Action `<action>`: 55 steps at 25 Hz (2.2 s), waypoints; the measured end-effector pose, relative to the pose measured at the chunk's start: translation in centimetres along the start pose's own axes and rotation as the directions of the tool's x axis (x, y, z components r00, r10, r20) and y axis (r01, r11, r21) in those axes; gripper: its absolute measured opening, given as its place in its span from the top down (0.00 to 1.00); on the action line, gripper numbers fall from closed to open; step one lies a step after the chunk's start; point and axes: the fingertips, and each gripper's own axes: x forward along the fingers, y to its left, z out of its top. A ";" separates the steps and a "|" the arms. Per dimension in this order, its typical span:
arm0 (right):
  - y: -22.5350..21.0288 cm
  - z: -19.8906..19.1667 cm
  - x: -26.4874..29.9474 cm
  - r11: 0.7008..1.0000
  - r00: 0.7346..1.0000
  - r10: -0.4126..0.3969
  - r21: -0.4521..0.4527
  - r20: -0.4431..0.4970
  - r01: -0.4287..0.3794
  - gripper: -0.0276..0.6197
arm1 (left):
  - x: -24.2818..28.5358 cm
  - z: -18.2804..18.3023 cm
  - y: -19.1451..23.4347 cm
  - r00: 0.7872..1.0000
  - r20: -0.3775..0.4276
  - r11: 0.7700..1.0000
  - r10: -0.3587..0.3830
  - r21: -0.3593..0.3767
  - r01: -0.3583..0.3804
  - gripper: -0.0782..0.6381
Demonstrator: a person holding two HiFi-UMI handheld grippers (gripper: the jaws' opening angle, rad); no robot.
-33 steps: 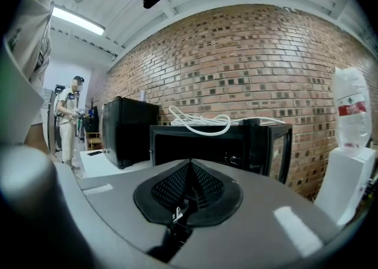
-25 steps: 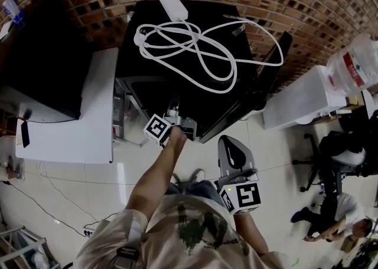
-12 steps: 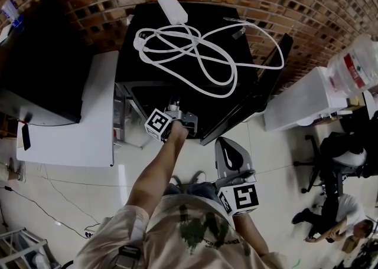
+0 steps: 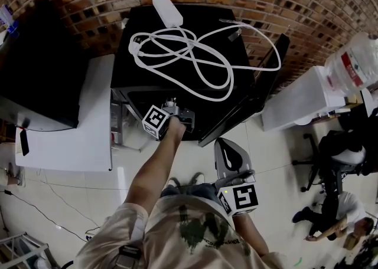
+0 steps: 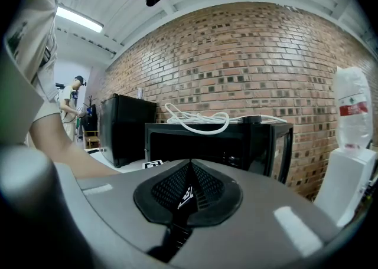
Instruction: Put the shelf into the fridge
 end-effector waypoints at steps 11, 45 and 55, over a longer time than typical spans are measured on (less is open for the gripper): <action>-0.8 0.0 0.0 0.999 1.000 -0.024 0.025 0.001 0.024 0.96 | 0.7 -0.1 -0.8 0.998 0.003 0.996 -0.066 0.055 0.065 0.82; 3.8 -0.2 -2.0 0.998 0.997 0.060 0.020 0.042 -0.061 0.96 | -11.7 -5.2 -8.0 0.952 -0.274 0.945 -0.137 0.251 0.209 0.87; 6.6 1.0 -1.9 0.995 0.992 0.096 0.029 0.088 -0.098 0.96 | -18.0 -6.0 -17.8 0.900 -0.386 0.716 -0.202 0.568 0.405 0.89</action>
